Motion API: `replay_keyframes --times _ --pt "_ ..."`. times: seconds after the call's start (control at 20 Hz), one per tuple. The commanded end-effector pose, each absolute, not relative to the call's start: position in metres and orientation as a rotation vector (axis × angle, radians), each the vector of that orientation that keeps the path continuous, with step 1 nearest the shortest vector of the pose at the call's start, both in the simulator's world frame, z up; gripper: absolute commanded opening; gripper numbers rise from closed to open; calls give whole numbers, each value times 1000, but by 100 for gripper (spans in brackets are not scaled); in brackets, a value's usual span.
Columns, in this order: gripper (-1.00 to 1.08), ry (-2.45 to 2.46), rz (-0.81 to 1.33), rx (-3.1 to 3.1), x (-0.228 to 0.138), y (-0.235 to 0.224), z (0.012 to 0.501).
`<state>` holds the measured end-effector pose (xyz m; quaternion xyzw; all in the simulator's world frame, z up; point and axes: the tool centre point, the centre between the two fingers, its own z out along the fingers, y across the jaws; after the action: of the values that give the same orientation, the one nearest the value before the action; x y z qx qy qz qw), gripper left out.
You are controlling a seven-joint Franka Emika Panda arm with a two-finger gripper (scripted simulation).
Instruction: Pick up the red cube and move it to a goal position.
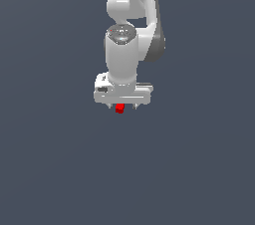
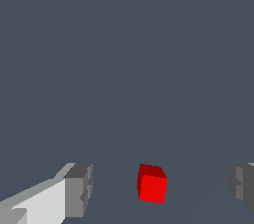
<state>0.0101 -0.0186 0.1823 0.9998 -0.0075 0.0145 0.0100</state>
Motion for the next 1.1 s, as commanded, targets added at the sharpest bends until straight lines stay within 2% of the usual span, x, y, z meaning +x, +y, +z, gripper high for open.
replay_keyframes --times 0.0,0.5,1.05 --pt "100 -23 45 3121 10 -19 182" --pt "100 -64 38 3123 -6 -24 158" --pt "100 -197 16 3127 -57 -37 78"
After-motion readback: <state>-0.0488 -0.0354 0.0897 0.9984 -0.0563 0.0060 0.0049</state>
